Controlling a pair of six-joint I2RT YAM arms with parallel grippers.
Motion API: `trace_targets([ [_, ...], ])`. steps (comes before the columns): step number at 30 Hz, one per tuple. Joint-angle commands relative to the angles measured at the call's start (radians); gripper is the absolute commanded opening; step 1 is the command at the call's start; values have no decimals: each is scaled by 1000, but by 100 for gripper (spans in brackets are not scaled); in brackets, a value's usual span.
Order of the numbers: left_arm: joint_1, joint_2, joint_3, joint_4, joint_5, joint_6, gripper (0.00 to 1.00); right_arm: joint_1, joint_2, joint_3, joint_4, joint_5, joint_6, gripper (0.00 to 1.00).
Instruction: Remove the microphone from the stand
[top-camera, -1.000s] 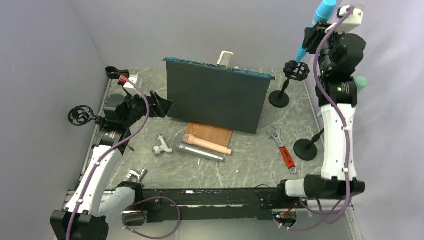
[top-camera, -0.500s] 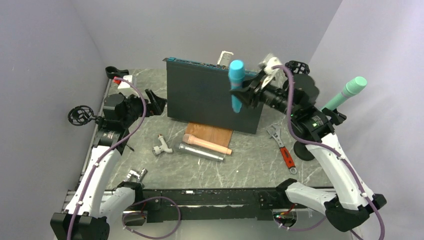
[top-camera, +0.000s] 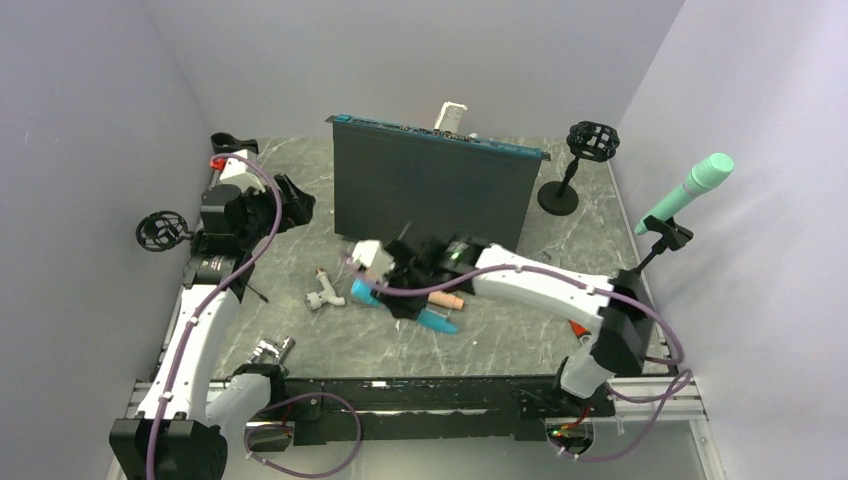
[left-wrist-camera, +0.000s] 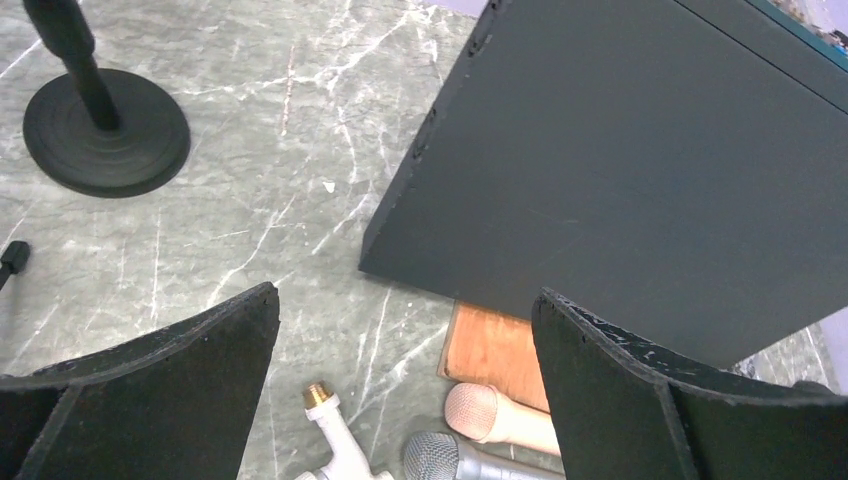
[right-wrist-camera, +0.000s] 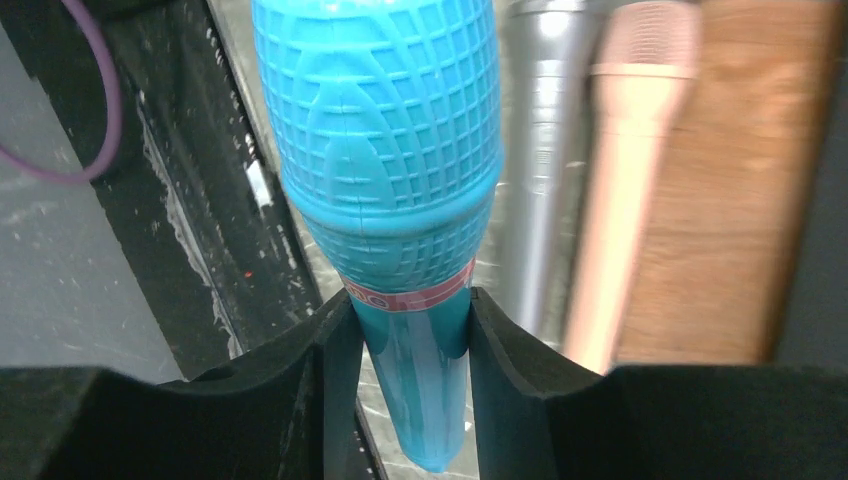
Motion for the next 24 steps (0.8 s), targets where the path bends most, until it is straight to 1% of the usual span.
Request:
trace_targets([
  [1, 35, 10, 33, 21, 26, -31, 99, 133, 106, 48, -66, 112, -12, 0],
  [3, 36, 13, 32, 22, 28, -30, 99, 170, 203, 94, -90, 117, -8, 0],
  [7, 36, 14, 33, 21, 21, -23, 99, 203, 356, 178, -127, 108, -4, 0],
  [10, 36, 13, 33, 19, 14, -21, 99, 207, 394, 169, -117, 141, -11, 0],
  [15, 36, 12, 27, 31, 36, -27, 99, 206, 447, 140, -104, 292, -21, 0],
  [18, 36, 12, 27, 33, 39, -28, 99, 207, 484, 155, -107, 377, -23, 5],
  [19, 36, 12, 27, 33, 40, -28, 99, 208, 492, 161, -103, 391, -24, 8],
  [21, 36, 10, 25, 34, 42, -29, 99, 206, 502, 166, -78, 400, -29, 18],
  [24, 36, 8, 25, 33, 41, -30, 99, 203, 513, 173, -43, 435, -27, 29],
])
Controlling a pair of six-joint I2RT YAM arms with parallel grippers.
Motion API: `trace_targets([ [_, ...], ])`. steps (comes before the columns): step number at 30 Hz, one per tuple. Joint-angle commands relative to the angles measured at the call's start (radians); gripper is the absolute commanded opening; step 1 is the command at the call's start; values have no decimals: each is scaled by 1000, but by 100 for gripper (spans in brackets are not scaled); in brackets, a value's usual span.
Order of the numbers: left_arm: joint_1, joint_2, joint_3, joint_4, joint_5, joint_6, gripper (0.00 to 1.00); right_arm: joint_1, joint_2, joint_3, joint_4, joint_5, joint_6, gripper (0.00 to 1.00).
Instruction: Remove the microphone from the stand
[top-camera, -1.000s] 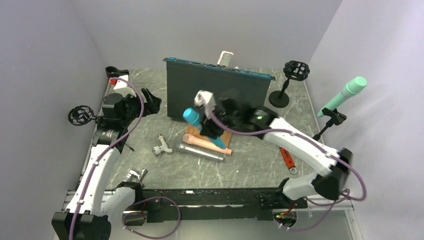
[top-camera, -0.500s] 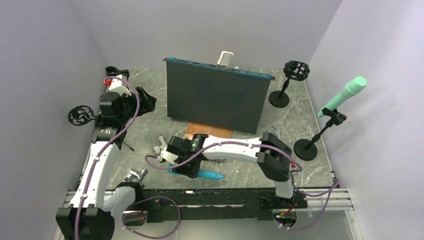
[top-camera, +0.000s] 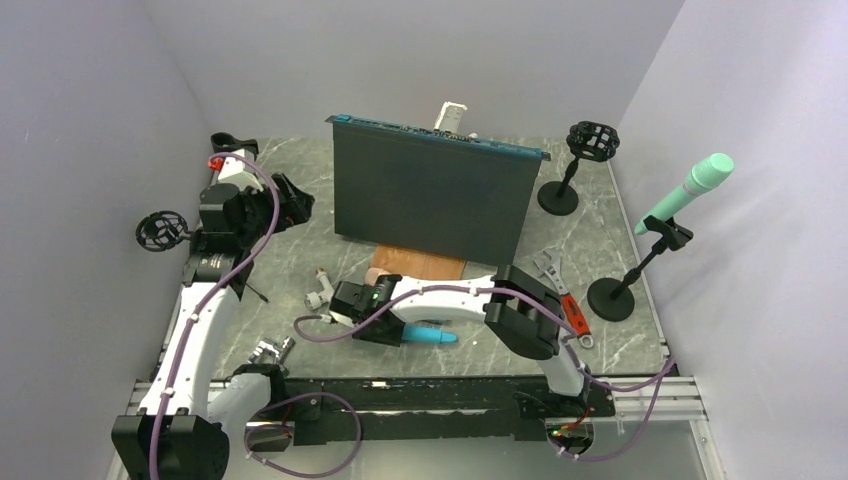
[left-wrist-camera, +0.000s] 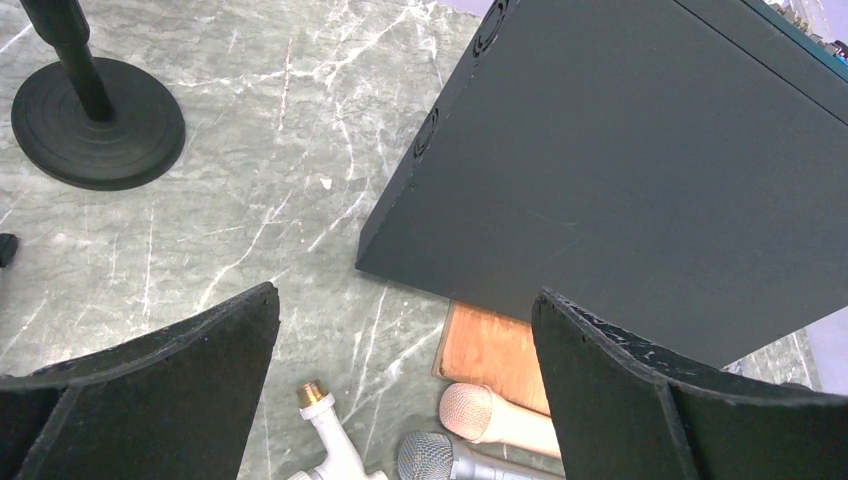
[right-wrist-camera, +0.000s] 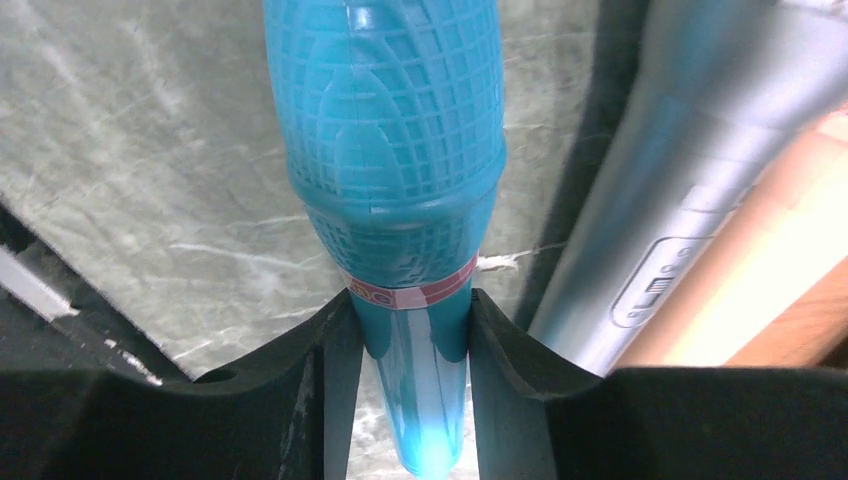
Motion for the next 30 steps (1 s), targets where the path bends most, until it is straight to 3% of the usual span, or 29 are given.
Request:
trace_targets([
  [1, 3, -12, 24, 31, 15, -2, 99, -4, 18, 44, 54, 108, -9, 33],
  [8, 3, -17, 22, 33, 20, -3, 99, -6, 33, 47, 84, 194, -1, 58],
  [14, 3, -22, 22, 34, 22, -5, 99, -6, -8, 37, 92, 173, 3, 69],
  [30, 3, -29, 21, 37, 28, -7, 99, -5, -200, 85, 75, 167, 26, 75],
])
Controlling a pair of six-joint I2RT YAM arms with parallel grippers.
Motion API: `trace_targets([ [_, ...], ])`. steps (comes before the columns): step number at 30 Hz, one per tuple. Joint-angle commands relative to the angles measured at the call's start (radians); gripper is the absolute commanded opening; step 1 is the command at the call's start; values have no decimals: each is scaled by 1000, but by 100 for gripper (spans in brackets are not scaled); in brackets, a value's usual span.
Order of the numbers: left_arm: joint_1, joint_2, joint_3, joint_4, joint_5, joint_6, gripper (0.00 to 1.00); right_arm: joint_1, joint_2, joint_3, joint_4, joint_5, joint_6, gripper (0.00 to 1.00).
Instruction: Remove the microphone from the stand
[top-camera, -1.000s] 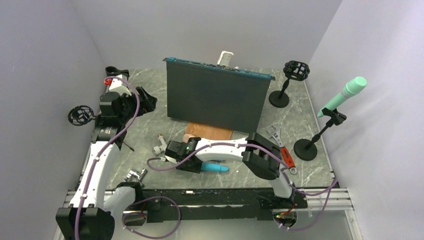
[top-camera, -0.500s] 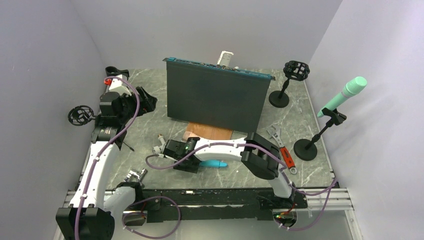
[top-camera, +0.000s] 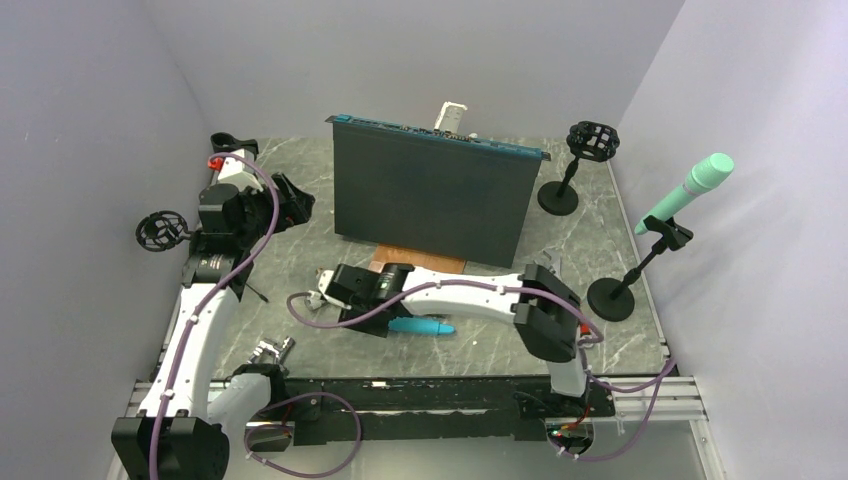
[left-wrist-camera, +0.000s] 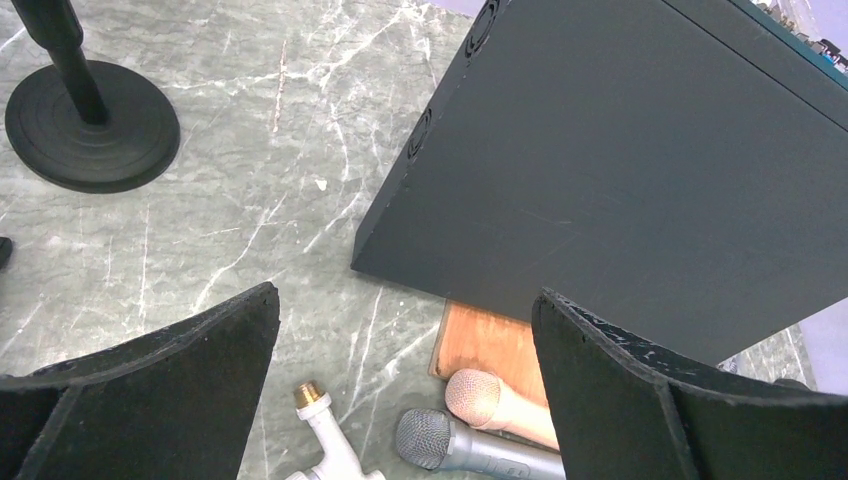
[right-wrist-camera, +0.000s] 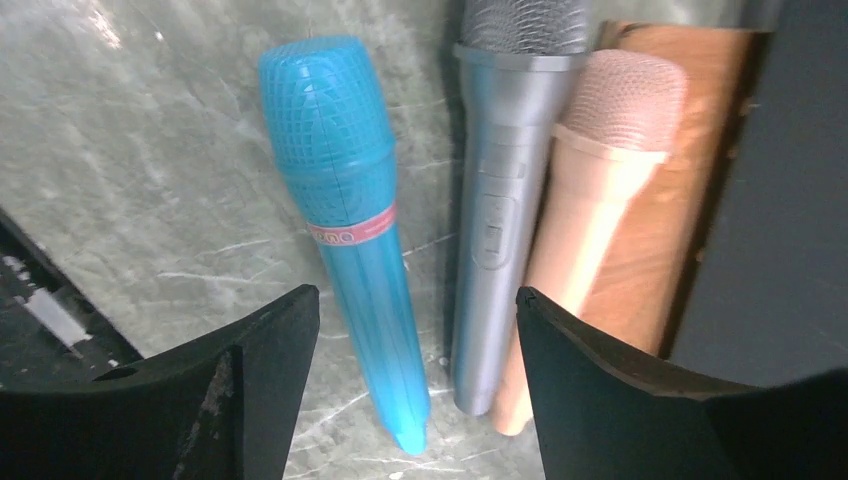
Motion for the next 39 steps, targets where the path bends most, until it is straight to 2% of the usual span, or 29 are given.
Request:
trace_targets([
  [1, 3, -26, 20, 38, 21, -7, 99, -4, -152, 12, 26, 36, 18, 76],
  [5, 3, -34, 20, 37, 19, -7, 99, -29, -286, -30, 67, 99, 22, 78],
  [10, 3, -39, 22, 36, 24, -7, 99, -121, -428, 13, 52, 181, 26, 81],
  [13, 3, -47, 22, 35, 24, -5, 99, -231, -517, 61, 63, 194, 45, 85],
  [16, 3, -54, 18, 42, 28, -7, 99, -372, -604, 99, 107, 213, 81, 94],
  [19, 3, -53, 19, 44, 40, -12, 99, -497, -640, 178, 122, 259, 110, 99],
  [23, 3, -51, 16, 50, 56, -21, 99, -645, -581, 346, 77, 326, 121, 99],
  [31, 3, -53, 11, 57, 67, -28, 99, -925, -271, 870, -242, 309, 228, 98],
  [39, 3, -50, 10, 64, 79, -34, 99, -1153, -202, 879, -220, 150, 258, 95],
])
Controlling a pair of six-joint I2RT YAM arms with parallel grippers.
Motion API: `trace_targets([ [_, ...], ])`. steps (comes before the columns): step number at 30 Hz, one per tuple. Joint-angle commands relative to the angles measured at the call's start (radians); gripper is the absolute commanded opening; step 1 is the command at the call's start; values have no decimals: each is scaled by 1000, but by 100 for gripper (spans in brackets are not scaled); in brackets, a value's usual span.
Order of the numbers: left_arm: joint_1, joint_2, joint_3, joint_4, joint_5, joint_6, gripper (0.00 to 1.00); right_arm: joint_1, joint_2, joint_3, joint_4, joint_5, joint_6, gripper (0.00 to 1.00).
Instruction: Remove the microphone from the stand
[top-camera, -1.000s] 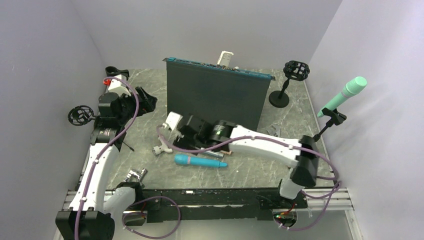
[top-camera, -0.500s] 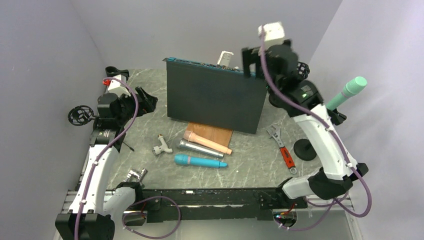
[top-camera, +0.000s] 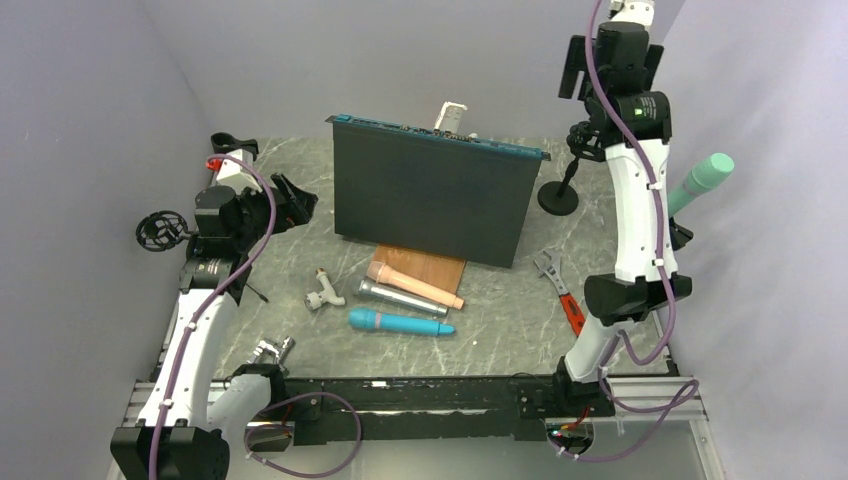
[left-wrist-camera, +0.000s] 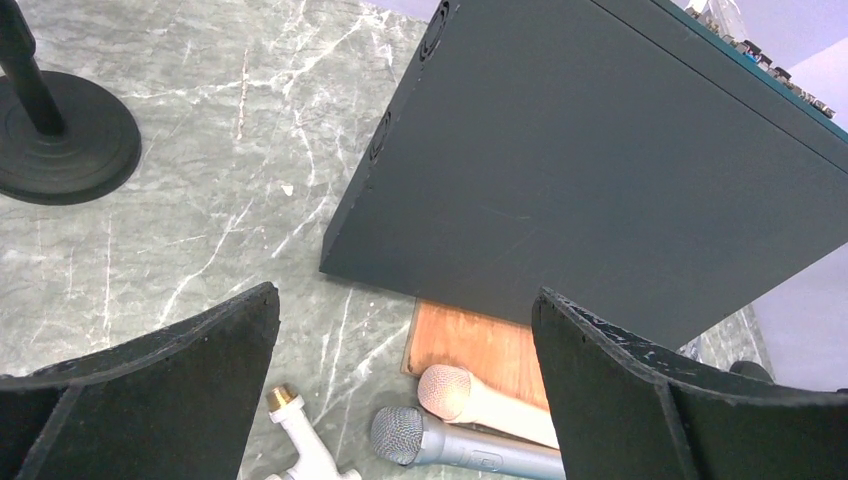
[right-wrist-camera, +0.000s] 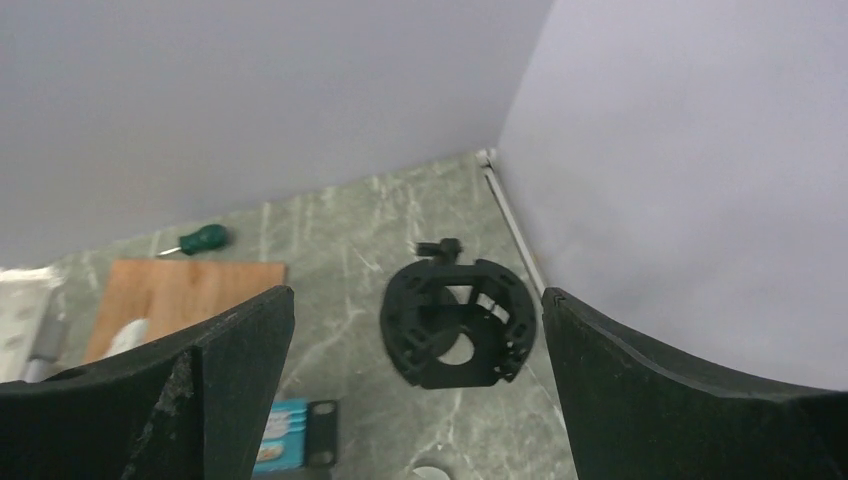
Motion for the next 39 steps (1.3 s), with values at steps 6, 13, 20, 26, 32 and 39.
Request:
trace_targets([
  [6, 3, -9, 10, 60, 38, -15, 99, -145, 76, 57, -40, -150, 50, 94],
  [13, 3, -5, 9, 62, 48, -20, 99, -221, 145, 70, -35, -215, 63, 79],
  [20, 3, 0, 9, 66, 63, -27, 99, -263, 184, 50, -1, -339, 95, 65],
  [26, 3, 5, 8, 69, 73, -33, 99, -268, 220, 50, 2, -347, 104, 63],
  [32, 30, 8, 5, 72, 83, -41, 99, -270, 181, -79, 63, -351, 121, 62],
  [39, 31, 14, 5, 74, 91, -45, 99, -270, 163, -203, 151, -327, 114, 57],
])
